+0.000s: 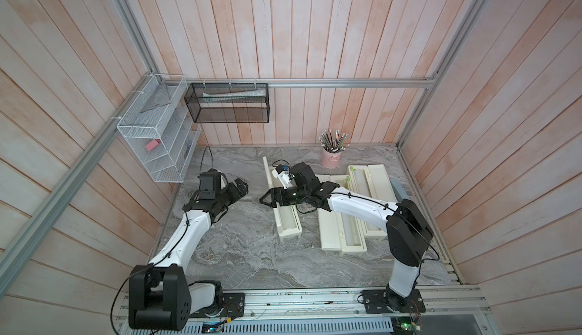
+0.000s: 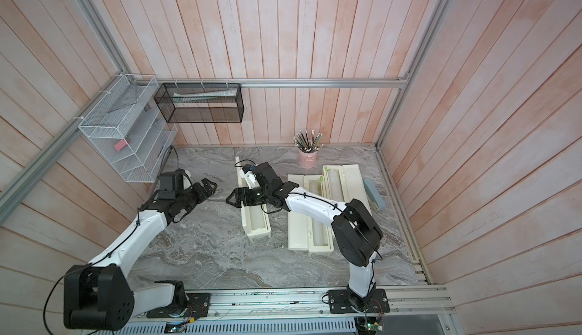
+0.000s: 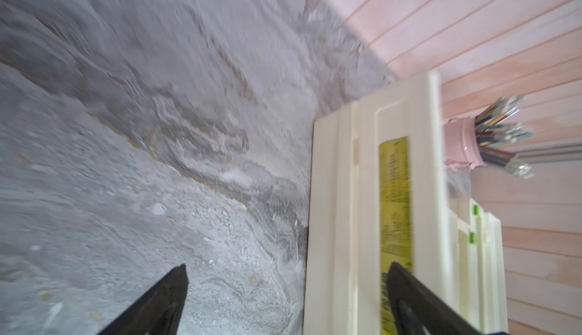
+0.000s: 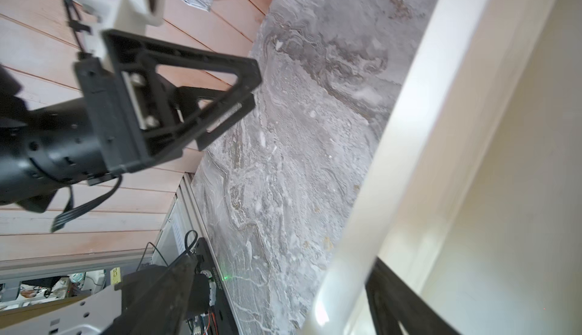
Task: Put plastic wrap rolls into dispensers
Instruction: Open the lid of the plastic wrap cutting box, then reset both arms
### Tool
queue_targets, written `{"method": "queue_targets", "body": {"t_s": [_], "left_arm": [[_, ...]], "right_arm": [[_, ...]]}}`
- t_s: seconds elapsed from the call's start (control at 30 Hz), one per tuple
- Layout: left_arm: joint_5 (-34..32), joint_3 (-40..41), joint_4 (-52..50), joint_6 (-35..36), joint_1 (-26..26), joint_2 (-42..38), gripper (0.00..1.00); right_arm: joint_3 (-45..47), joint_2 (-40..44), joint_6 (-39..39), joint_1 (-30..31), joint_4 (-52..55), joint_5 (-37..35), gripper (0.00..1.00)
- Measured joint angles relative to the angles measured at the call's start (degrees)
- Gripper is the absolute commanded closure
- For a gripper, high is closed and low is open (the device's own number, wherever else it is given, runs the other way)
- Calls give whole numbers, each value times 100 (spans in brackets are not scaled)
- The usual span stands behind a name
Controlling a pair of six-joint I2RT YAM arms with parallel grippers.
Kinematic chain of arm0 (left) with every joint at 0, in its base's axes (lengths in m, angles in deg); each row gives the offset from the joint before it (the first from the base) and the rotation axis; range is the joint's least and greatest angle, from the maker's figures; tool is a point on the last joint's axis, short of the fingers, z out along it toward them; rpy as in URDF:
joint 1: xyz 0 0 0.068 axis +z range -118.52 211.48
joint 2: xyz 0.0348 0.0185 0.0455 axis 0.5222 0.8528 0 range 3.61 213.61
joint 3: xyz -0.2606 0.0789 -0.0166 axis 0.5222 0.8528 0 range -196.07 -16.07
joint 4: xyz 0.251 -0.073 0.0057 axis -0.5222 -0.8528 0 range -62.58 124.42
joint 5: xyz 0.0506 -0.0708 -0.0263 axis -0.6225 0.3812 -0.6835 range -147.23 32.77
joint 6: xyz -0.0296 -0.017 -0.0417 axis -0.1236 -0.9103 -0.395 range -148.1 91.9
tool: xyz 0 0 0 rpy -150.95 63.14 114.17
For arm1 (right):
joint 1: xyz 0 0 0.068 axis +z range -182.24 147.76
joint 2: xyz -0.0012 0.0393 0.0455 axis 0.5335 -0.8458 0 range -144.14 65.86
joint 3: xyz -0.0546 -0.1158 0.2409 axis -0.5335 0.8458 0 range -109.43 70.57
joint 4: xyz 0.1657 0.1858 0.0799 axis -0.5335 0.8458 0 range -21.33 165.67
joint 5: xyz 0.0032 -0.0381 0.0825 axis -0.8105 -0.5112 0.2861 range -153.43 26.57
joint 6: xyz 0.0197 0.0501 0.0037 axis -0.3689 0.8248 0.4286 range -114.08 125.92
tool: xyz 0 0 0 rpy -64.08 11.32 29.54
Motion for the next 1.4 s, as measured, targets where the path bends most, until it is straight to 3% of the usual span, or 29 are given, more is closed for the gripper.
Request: {"method": "queue_targets", "body": {"t_s": [0.13, 0.23, 0.6, 0.87, 1.03, 1.23, 1.4], "left_arm": [[-247, -42, -262, 256, 55, -459, 0], [-352, 127, -129, 520, 55, -483, 0], [-667, 2107, 2933, 1886, 76, -527, 0], [-796, 2859, 5219, 2533, 92, 341, 0], [-866, 3145, 6181, 2730, 92, 944, 0], [-1021, 3217, 6916, 3268, 94, 1069, 0], [-1051, 3241, 7149, 3438, 337, 1054, 0]], "right_arm": [[-308, -57, -332, 275, 297, -511, 11], [28, 166, -566, 356, 350, -1064, 3], [3121, 3281, -1775, -199, -529, -3521, 2], [5298, 5132, -2592, -1928, -1768, -3775, 2], [6408, 5807, -2970, -3165, -2614, -3698, 2], [6970, 5678, -3049, -4492, -3628, -3346, 2], [7283, 4937, -3056, -4990, -4769, -3095, 2]]}}
